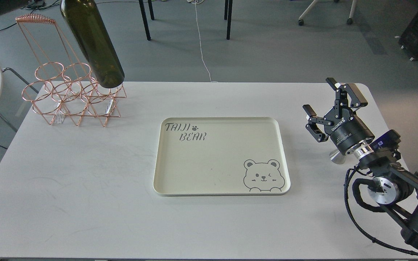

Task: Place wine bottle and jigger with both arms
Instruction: 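Lift the wine bottle with the left gripper toward the copper rack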

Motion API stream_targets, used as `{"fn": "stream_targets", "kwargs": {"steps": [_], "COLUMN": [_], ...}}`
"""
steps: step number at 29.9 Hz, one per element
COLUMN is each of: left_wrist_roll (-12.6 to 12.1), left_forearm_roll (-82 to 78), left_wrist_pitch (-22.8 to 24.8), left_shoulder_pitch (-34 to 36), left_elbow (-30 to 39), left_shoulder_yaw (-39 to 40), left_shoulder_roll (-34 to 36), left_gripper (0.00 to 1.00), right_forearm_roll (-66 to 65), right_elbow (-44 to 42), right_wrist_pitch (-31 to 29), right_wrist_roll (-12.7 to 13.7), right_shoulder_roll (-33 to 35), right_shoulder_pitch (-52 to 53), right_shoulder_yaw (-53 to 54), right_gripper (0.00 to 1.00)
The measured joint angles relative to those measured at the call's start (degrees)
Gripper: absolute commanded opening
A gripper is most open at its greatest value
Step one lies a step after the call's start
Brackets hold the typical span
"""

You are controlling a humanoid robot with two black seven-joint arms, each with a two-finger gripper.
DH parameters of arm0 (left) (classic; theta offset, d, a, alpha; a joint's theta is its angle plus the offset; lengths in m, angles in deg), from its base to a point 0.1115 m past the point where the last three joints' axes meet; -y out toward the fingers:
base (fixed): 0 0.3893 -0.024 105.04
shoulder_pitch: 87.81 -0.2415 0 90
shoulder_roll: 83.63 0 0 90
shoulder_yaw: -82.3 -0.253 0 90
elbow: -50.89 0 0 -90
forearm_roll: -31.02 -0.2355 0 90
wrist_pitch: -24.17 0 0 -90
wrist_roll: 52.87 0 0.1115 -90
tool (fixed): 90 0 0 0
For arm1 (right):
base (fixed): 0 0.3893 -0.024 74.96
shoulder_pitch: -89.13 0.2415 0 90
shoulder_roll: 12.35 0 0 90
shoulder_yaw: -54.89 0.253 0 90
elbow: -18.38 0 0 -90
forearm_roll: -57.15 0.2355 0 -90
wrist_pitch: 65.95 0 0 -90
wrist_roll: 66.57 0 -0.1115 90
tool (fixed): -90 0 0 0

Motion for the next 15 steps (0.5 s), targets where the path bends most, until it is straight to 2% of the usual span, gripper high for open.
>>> {"fn": "stream_targets", "kwargs": {"steps": [5,15], "left_wrist_roll": [0.01,0.01], "left_forearm_roll": [0.41,0.56], "left_wrist_pitch": [-2.86,-5.37], "left_shoulder_pitch": [0.25,0.37], "left_elbow": [-3.36,-6.33], "left_shoulder_yaw": [-2.69,-5.35], "left_shoulder_roll": [0.2,-0.31], "left_gripper": [0.1,0.1], "right_forearm_roll": [0.0,0.0], "right_elbow": [0.08,0.08], "right_wrist_pitch": [0.05,0.06], "right_wrist_roll": [0.0,0.0], "right_shoulder_roll": [0.06,-0.1], "right_shoulder_pitch": [0.0,-0.19], "right_shoulder_yaw": [0.0,0.0], "right_gripper": [0.99,0.99]}}
